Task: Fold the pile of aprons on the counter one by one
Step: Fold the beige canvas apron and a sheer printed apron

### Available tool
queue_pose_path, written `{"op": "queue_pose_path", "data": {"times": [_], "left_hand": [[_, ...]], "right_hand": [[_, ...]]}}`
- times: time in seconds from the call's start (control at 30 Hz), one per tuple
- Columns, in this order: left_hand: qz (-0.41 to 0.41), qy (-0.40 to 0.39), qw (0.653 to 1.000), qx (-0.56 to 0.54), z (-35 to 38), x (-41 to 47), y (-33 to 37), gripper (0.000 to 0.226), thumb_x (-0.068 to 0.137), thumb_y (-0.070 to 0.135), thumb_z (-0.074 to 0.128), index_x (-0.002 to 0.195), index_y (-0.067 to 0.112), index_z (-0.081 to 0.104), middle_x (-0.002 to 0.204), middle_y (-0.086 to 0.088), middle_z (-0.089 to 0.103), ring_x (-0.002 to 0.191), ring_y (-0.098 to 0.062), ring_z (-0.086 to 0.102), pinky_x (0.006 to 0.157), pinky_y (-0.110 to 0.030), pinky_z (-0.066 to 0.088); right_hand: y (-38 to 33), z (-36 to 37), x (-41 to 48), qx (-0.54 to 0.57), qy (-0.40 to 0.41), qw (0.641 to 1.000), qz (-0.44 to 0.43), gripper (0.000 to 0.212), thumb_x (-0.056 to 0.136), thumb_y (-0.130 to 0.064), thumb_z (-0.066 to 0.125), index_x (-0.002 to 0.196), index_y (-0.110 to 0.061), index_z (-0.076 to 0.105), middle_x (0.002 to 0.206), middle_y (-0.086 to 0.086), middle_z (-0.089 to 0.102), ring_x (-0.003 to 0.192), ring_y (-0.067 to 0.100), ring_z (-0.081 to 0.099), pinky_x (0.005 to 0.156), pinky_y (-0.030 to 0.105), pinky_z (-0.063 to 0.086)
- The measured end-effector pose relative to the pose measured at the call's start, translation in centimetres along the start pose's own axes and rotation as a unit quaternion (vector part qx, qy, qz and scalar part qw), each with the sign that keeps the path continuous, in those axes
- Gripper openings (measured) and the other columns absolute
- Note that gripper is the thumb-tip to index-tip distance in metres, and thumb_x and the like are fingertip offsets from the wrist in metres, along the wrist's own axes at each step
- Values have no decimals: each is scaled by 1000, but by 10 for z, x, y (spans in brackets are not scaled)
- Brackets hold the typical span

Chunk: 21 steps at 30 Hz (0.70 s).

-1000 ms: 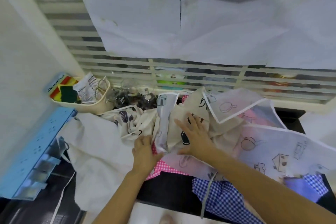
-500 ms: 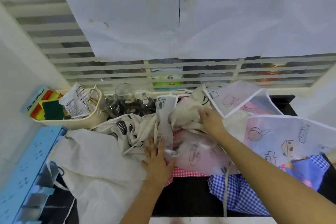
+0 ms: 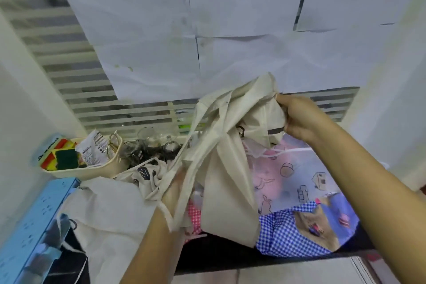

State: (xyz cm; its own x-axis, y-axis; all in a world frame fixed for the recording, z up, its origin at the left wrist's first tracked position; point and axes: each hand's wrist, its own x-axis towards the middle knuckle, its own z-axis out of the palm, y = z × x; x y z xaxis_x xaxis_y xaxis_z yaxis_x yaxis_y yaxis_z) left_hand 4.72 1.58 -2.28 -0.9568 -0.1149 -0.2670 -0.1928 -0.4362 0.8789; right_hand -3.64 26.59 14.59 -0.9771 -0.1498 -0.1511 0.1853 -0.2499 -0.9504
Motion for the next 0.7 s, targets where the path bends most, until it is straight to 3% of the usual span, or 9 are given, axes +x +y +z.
{"op": "queue_pose_path", "data": {"times": [0.03,0.1,0.2,0.27,0.33,0.43,0.5,0.57,0.7], "left_hand": [[1,-20,997,-68,8,-9,6,59,83,63,55,107,11,68,93,4,73,91,-6,68,95,-35,50],[0,-96,986,-139,27,-30,19,71,78,69,55,110,8,71,107,-14,71,95,-22,70,72,-38,60],[35,-196,980,24,66,-75,24,101,49,75,76,128,15,57,130,-14,60,115,-26,61,84,-34,57],[25,-244,963,114,101,-115,17,112,45,79,74,134,16,48,133,-11,58,121,-24,58,95,-31,52],[27,-308,943,121,134,-157,4,112,47,79,72,136,15,46,135,-11,57,124,-26,55,99,-33,48],[45,-308,942,126,169,-202,-21,87,59,63,79,129,17,53,123,-3,65,113,-21,62,91,-33,52],[55,-251,955,150,186,-220,-40,56,76,38,76,123,13,59,117,-5,68,106,-21,63,88,-35,52],[28,-212,965,150,201,-235,-53,33,85,18,67,116,6,64,112,-10,70,104,-26,64,91,-38,50],[-48,-205,968,133,231,-266,-66,18,96,6,49,97,-2,65,80,-10,72,72,-20,67,65,-31,56]], "right_hand": [[1,-14,-14,-4,6,1000,-1,20,98,-6,46,86,-5,62,65,0,71,60,9,68,55,22,56],[3,-40,-41,-11,6,1000,5,18,97,-6,46,91,-4,63,72,2,72,67,12,69,57,22,57],[7,-79,-84,-7,3,1000,7,18,96,-4,47,91,-3,63,74,4,71,71,15,68,61,24,57],[11,-106,-119,12,-8,1000,14,18,97,-4,44,94,-2,62,74,4,71,71,13,68,62,23,58],[18,-130,-158,19,-34,999,28,22,97,-4,41,98,-2,62,81,6,70,75,15,68,66,25,57],[30,-164,-213,29,-80,995,55,30,93,-4,42,88,-4,71,84,7,71,77,18,69,68,27,56],[35,-181,-246,34,-117,990,76,28,85,-9,49,78,-11,76,83,6,72,76,16,70,68,25,57],[41,-197,-269,23,-120,988,95,25,85,-12,50,83,-9,75,87,6,72,81,17,70,70,26,57],[59,-241,-296,-102,31,992,62,19,94,-1,49,98,-2,67,96,10,69,92,23,64,67,19,55]]}}
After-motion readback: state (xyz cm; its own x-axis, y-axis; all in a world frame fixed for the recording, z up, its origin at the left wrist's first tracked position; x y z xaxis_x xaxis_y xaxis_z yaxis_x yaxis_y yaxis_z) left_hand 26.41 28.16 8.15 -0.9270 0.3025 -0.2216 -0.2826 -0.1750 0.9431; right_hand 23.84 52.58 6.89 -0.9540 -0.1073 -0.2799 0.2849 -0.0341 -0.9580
